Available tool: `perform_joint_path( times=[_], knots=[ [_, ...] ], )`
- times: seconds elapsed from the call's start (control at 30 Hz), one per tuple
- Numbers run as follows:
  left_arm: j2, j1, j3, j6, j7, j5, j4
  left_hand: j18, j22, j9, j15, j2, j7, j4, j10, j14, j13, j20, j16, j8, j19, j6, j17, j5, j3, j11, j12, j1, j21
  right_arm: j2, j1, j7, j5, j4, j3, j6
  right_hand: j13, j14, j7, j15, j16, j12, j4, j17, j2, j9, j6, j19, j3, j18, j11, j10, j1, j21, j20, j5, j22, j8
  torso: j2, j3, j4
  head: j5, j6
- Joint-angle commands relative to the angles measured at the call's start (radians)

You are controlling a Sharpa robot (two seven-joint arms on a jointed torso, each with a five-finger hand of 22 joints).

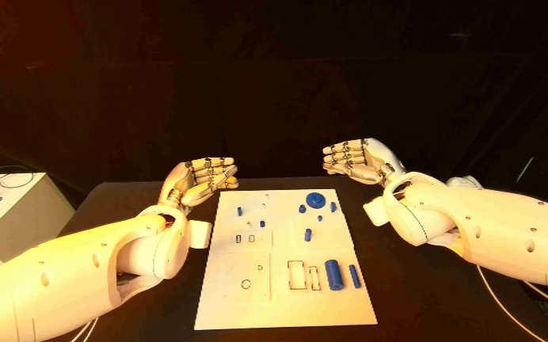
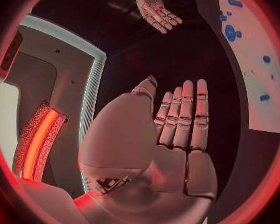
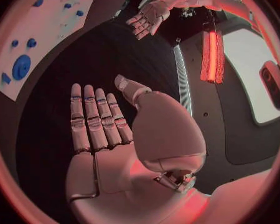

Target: Assemble the parts on the task board

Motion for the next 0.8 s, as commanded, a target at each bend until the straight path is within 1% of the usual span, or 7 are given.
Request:
perform_joint_path(
  times=[0.03,0.27,0.43,0.5,0.63,0.73,0.8],
  knots=[
    [-0.012,0.014,0.001,0.101,-0.042,-0.054,0.01,0.011,0.034,0.012,-0.021,-0.01,-0.001,0.004,0.044,0.043,0.003,-0.024,0.099,0.014,0.043,0.02,0.069,-0.005,0.018,-0.015,-0.002,0.008,0.061,0.009,0.014,-0.073,-0.27,-0.025,0.001,0.077,0.001,0.056,0.012,-0.021,0.018,-0.011,0.0,0.015,-0.015,0.002,0.031,0.08,0.014,0.007,-0.014,0.042,0.006,0.038,-0.027,-0.004,0.013,0.008,0.02,0.0023,0.0041,-0.003,0.0],
    [-0.05,0.052,0.001,0.178,-0.095,-0.08,0.04,0.01,0.148,0.042,-0.048,-0.039,-0.015,0.003,0.092,0.061,0.003,-0.057,0.33,0.032,0.054,0.033,0.229,-0.004,0.073,-0.031,-0.015,0.007,0.239,0.042,0.053,-0.188,-0.556,-0.089,0.003,0.148,0.004,0.236,-0.021,-0.084,0.085,-0.017,0.003,0.09,-0.041,0.014,0.1,0.228,0.014,0.003,-0.055,0.142,0.014,0.162,-0.099,-0.01,0.074,0.019,0.056,0.0092,0.0128,-0.012,0.004],
    [-0.084,0.073,0.002,0.22,-0.132,-0.104,0.072,0.009,0.268,0.067,-0.054,-0.065,-0.018,0.003,0.105,0.047,0.011,-0.07,0.444,0.04,0.04,0.026,0.309,-0.006,0.12,-0.039,-0.018,-0.01,0.419,0.068,0.081,-0.287,-0.776,-0.122,0.004,0.19,0.012,0.447,-0.058,-0.157,0.252,-0.02,-0.004,0.264,-0.074,0.041,0.162,0.333,0.045,0.001,-0.104,0.252,0.014,0.403,-0.171,0.022,0.232,0.027,0.083,0.012,0.0193,-0.025,0.011],
    [-0.094,0.079,0.002,0.231,-0.141,-0.109,0.082,0.01,0.308,0.075,-0.055,-0.07,-0.019,0.002,0.101,0.039,0.014,-0.07,0.463,0.042,0.041,0.023,0.324,-0.006,0.135,-0.038,-0.019,-0.015,0.481,0.076,0.09,-0.327,-0.855,-0.126,0.004,0.215,0.014,0.493,-0.064,-0.166,0.328,-0.019,0.001,0.338,-0.084,0.05,0.17,0.351,0.074,0.0,-0.113,0.263,0.005,0.48,-0.18,0.02,0.296,0.025,0.094,0.0135,0.025,-0.029,0.016],
    [-0.109,0.087,0.003,0.242,-0.153,-0.114,0.101,0.011,0.337,0.082,-0.055,-0.075,-0.019,0.002,0.1,0.035,0.017,-0.07,0.474,0.044,0.028,0.021,0.333,-0.006,0.148,-0.038,-0.019,-0.021,0.525,0.091,0.103,-0.388,-0.972,-0.128,0.004,0.261,0.019,0.505,-0.072,-0.165,0.509,-0.02,0.016,0.497,-0.117,0.079,0.166,0.454,0.13,-0.053,-0.117,0.257,-0.021,0.836,-0.188,0.014,0.733,0.018,0.11,0.0164,0.031,-0.031,0.019],
    [-0.118,0.091,0.004,0.246,-0.156,-0.115,0.116,0.011,0.343,0.084,-0.055,-0.077,-0.019,0.002,0.098,0.034,0.017,-0.07,0.474,0.044,0.026,0.02,0.334,-0.006,0.149,-0.038,-0.02,-0.023,0.533,0.1,0.109,-0.422,-1.039,-0.127,0.005,0.294,0.019,0.51,-0.073,-0.164,0.706,-0.02,0.028,0.676,-0.133,0.101,0.158,0.5,0.149,-0.08,-0.115,0.243,-0.031,0.983,-0.184,0.007,0.926,0.018,0.121,0.0177,0.0358,-0.033,0.021],
    [-0.122,0.093,0.004,0.246,-0.157,-0.115,0.124,0.011,0.346,0.085,-0.054,-0.078,-0.019,0.003,0.095,0.031,0.017,-0.069,0.473,0.044,0.022,0.018,0.334,-0.006,0.15,-0.037,-0.022,-0.026,0.539,0.107,0.112,-0.437,-1.073,-0.127,0.005,0.311,0.015,0.516,-0.073,-0.162,0.778,-0.022,0.033,0.742,-0.138,0.109,0.154,0.517,0.151,-0.09,-0.112,0.221,-0.035,1.033,-0.182,0.004,0.993,0.018,0.127,0.0187,0.0387,-0.032,0.021]
  ],
)
